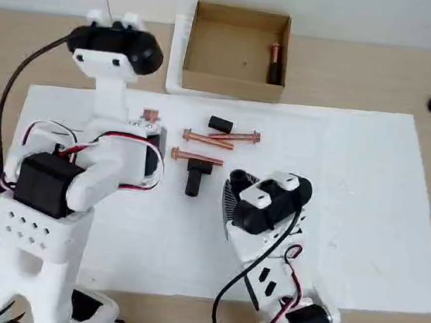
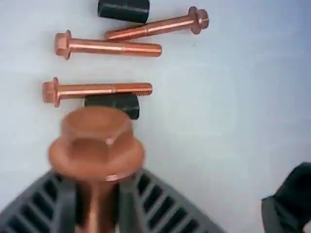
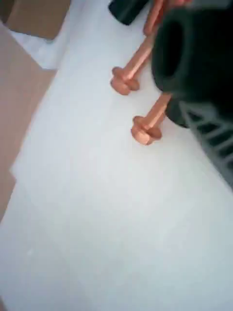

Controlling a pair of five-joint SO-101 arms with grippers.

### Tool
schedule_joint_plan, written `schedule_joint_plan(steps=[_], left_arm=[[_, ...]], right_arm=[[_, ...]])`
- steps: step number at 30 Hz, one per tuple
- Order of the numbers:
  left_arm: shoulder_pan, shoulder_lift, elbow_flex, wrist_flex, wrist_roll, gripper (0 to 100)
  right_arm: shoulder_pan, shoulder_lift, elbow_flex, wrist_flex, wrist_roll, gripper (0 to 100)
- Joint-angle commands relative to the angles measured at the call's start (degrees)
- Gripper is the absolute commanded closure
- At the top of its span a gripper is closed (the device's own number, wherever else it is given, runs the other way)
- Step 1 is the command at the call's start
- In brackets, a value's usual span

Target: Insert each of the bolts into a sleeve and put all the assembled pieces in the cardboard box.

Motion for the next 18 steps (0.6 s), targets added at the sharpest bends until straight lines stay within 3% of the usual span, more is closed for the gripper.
schedule_joint_plan(steps=[1,8,18], left_arm=[[1.3,-1.9,-0.1,-4.7,0.2,100],[4.9,-1.9,-0.1,-7.5,-0.1,100],[7.6,-1.9,0.0,-17.3,-0.1,100]], right_arm=[[-0.4,-0.7,0.9,-5.4,0.2,99.5],[-0.5,-0.7,5.0,-14.9,0.3,99.5],[-0.3,-0.7,5.0,-19.5,-1.1,99.5]])
